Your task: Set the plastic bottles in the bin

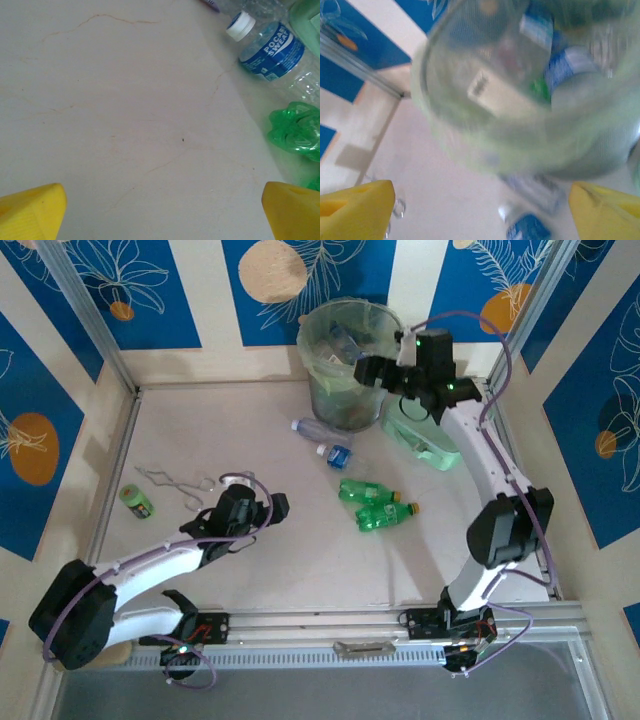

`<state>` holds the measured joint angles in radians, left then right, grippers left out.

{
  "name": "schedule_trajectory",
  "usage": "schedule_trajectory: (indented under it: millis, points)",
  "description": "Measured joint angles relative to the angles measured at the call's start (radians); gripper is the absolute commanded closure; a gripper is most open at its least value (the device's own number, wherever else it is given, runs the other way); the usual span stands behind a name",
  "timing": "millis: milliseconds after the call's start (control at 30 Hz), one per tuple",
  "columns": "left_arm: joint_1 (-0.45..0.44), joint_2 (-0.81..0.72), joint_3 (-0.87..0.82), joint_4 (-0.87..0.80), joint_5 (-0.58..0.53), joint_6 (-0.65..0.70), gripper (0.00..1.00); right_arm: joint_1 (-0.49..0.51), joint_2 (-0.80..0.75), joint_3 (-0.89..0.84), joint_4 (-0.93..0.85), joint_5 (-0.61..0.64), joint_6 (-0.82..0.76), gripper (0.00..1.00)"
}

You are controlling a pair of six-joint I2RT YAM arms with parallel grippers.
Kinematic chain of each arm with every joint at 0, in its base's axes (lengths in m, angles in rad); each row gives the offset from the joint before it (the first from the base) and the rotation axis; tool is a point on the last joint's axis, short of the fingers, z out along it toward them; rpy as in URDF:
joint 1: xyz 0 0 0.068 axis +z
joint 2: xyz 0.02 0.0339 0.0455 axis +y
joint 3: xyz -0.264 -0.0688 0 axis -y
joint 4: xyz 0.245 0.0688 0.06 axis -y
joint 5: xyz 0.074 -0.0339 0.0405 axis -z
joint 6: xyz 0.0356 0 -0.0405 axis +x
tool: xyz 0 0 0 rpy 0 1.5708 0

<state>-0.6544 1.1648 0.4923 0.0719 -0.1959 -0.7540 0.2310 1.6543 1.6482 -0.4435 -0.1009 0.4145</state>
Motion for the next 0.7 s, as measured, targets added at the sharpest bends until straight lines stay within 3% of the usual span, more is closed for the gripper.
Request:
schedule_trajectory:
  millis: [333,700]
  points:
    - [0.004,0.143,0.078,0.058,0.05,0.0,0.0,0.043,-0.206,-0.499,-0.025,-0.008,0.087,0.05]
    - [0.008,0.164,0.101,0.07,0.065,0.0,0.0,0.149,-0.294,-0.668,-0.211,0.13,0.357,0.0]
